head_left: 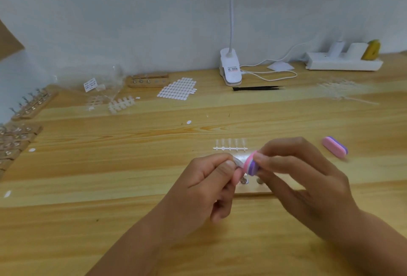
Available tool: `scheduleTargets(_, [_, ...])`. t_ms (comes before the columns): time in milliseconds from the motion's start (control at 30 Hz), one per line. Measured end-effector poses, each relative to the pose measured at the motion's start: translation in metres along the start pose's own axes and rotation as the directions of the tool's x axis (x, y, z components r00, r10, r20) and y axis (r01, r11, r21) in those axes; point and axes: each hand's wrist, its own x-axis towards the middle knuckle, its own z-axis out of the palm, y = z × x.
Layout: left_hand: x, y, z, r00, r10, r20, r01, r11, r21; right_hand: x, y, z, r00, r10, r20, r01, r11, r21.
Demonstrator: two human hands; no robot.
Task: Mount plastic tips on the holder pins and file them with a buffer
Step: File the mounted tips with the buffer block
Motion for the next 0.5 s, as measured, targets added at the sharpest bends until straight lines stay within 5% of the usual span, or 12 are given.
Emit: scheduleTargets(500, [0.0,0.001,0.002,1.0,0.019,0.002,-0.019,1.0,-0.009,-0.002,-0.009,0.004,0.998,-0.056,-0.008,0.056,0.998,-0.021])
